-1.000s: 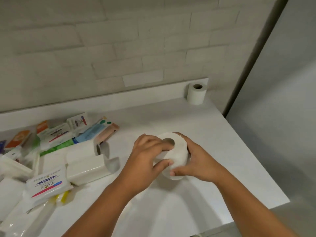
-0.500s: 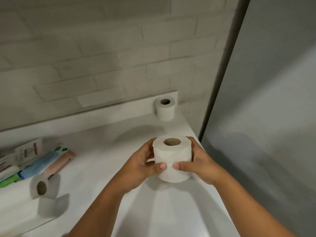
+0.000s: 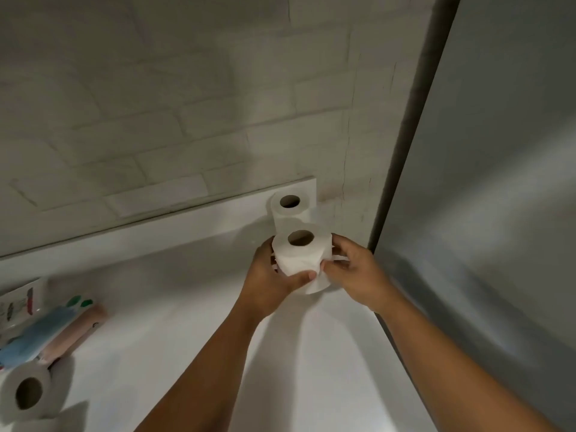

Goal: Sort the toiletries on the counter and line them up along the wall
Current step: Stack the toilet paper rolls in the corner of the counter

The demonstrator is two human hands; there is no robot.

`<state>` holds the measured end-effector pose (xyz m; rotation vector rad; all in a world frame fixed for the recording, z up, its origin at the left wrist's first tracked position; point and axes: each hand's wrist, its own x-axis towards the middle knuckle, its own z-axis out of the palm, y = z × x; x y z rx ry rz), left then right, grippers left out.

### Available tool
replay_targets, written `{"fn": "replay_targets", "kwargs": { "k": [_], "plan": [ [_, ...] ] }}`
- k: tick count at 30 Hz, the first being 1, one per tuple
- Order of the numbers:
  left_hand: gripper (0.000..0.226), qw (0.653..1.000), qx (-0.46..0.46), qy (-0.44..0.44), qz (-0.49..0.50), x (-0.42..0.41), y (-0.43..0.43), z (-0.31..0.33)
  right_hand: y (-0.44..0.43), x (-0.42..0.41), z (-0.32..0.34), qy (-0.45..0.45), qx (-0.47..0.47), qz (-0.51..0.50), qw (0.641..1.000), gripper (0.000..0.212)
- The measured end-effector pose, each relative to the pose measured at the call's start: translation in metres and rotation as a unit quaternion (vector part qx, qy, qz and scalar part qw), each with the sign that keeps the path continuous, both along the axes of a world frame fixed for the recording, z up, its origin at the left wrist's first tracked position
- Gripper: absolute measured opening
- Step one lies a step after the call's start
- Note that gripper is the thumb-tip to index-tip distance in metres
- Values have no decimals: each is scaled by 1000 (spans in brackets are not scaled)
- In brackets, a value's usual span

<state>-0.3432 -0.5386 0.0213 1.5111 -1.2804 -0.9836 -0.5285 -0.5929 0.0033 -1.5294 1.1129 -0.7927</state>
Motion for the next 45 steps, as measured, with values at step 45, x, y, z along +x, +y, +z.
{"fn": "replay_targets", "kwargs": {
  "k": [45],
  "plan": [
    [32,969,-72,-203,120,105,114,9,90,113,25,79,-226,-12,971,39]
  ]
}}
